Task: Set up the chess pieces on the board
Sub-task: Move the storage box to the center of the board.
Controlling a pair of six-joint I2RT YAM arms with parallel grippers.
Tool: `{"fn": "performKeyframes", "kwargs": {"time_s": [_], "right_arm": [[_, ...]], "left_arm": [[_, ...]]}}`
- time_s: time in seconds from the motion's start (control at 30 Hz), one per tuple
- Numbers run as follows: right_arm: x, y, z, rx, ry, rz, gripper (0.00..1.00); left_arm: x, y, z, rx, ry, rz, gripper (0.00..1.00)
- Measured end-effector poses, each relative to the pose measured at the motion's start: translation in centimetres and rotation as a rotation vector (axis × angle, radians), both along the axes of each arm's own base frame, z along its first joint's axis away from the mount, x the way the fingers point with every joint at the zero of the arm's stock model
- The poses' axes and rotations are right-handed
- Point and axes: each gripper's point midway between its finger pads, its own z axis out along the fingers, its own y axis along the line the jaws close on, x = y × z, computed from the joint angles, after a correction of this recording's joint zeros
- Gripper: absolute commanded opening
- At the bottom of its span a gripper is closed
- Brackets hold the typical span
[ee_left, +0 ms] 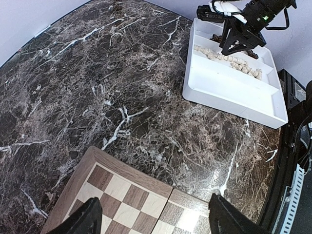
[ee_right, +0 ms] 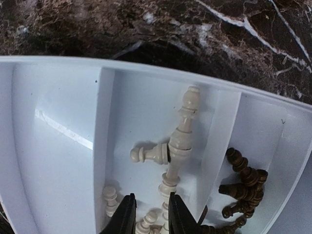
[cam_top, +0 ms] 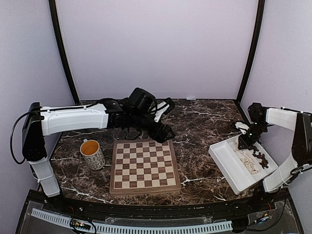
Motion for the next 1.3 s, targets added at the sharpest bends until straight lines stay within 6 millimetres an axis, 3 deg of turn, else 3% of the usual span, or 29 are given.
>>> {"fn": "performKeyframes", "kwargs": {"time_s": [0.27, 0.57, 0.8, 1.17, 1.3], "right_arm": [[4.1, -0.3, -0.4, -0.037, -0.058, -0.051, 0.22], [5.2, 0.9, -2.1, -0.08, -0.051, -0.027, 0.22], [5.2, 2.2, -3.2, -0.099, -0.033, 0.003, 0.29], [5.7, 8.5, -3.4, -0.069, -0.015, 0.167, 0.31], [6.8, 11.1, -3.0, -0.017, 0.003, 0.207, 0.31]], "left_arm": [[0.0, 0.0, 0.0, 0.0, 0.0, 0.0, 0.78], [0.0, 0.0, 0.0, 0.002, 0.001, 0.0, 0.77], [-0.1, 0.1, -0.1, 0.006, 0.005, 0.0, 0.78], [-0.1, 0.1, -0.2, 0.008, 0.008, -0.001, 0.78], [-0.2, 0.1, -0.2, 0.008, 0.013, -0.004, 0.78]]}}
